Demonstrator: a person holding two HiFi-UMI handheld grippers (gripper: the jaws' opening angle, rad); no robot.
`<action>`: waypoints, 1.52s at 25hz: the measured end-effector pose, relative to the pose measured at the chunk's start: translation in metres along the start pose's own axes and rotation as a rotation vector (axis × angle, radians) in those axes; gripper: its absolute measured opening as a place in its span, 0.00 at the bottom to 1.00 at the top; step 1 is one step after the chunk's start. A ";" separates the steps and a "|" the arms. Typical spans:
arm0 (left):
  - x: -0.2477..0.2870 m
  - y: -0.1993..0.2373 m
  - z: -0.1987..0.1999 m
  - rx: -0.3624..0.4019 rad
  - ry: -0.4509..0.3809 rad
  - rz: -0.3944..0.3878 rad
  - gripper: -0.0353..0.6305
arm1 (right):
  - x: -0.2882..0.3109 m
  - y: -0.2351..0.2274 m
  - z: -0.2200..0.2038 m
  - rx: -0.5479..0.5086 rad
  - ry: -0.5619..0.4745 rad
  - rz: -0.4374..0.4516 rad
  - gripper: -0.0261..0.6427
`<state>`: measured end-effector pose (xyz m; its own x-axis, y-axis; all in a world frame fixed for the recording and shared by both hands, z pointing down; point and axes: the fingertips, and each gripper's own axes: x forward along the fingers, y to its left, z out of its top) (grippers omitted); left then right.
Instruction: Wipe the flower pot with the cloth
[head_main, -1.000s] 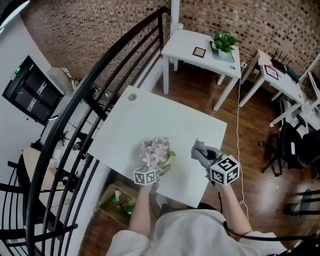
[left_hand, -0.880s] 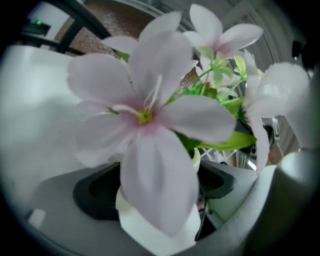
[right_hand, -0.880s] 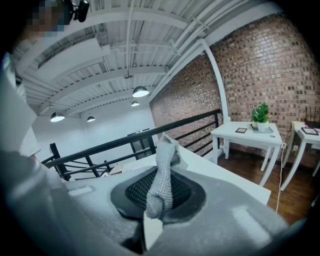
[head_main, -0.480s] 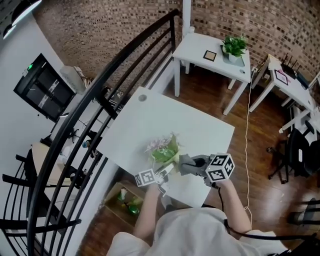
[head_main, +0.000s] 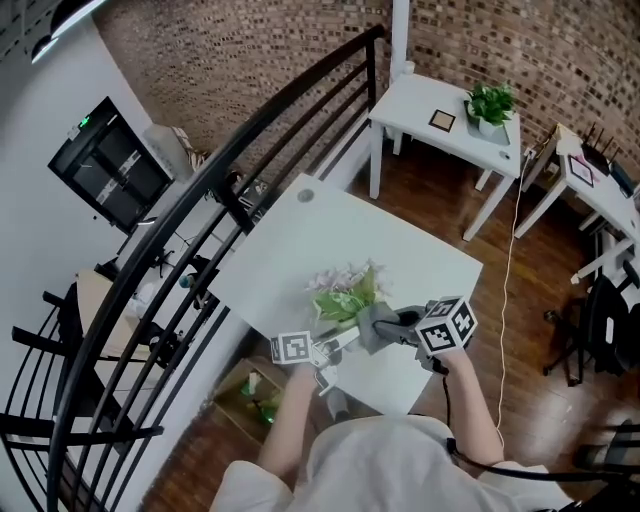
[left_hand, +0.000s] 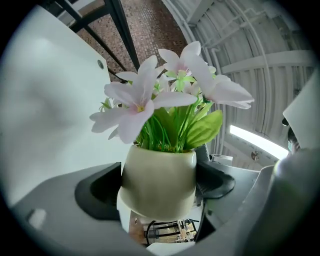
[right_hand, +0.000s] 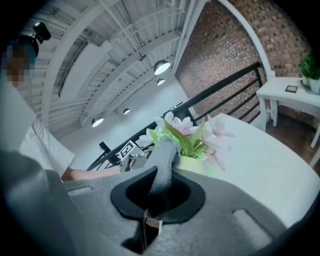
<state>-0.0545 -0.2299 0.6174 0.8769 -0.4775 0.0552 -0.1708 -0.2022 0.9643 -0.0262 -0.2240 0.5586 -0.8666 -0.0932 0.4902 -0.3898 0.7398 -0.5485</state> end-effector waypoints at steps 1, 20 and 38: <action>-0.003 -0.001 0.000 0.006 0.004 -0.001 0.80 | -0.003 -0.002 0.000 0.011 -0.004 -0.009 0.05; -0.026 -0.069 -0.010 -0.014 0.064 -0.237 0.79 | -0.025 -0.032 -0.009 0.264 -0.169 0.122 0.05; -0.026 -0.133 -0.005 0.000 0.004 -0.495 0.79 | -0.013 -0.009 -0.006 0.315 -0.276 0.315 0.05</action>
<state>-0.0522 -0.1866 0.4887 0.8545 -0.3209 -0.4085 0.2665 -0.4041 0.8750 -0.0097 -0.2261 0.5612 -0.9902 -0.1020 0.0957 -0.1355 0.5282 -0.8382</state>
